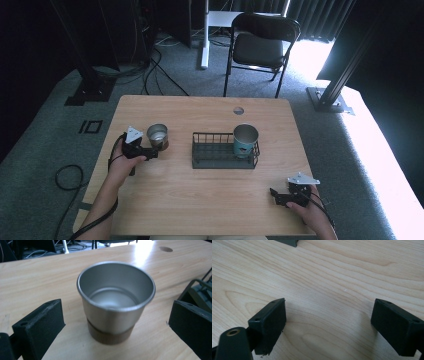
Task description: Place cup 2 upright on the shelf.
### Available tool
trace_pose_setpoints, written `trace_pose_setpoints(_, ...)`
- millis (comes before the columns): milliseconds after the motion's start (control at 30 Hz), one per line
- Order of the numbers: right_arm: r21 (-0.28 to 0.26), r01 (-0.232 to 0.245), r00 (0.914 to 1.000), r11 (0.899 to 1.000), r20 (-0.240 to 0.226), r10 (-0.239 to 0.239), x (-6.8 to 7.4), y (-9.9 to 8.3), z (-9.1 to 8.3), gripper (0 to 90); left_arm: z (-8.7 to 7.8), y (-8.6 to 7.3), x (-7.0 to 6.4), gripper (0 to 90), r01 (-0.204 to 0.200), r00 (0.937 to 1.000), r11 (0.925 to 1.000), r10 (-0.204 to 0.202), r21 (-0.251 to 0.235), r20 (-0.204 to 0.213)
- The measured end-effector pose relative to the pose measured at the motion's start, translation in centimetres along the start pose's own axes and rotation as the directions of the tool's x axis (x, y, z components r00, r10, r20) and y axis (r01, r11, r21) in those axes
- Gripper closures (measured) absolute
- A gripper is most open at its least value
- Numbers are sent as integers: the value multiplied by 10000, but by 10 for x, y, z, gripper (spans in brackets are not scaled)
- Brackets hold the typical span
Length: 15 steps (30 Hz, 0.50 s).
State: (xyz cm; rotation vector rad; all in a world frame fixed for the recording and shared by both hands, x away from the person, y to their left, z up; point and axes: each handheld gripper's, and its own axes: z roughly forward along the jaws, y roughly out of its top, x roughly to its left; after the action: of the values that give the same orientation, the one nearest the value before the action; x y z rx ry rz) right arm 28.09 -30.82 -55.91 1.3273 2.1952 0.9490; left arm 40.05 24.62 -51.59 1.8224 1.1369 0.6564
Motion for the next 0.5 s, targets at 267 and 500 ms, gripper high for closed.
trace_pose_setpoints(267,0,-2,10000,10000,0,2,0,0,0,124,11,12,-2,6,-79,10000,9999,79,-106,32)
trace_pose_setpoints(500,-1,-6,10000,10000,-5,6,0,0,0,124,20,15,0,6,-67,10000,9999,67,-152,-1)
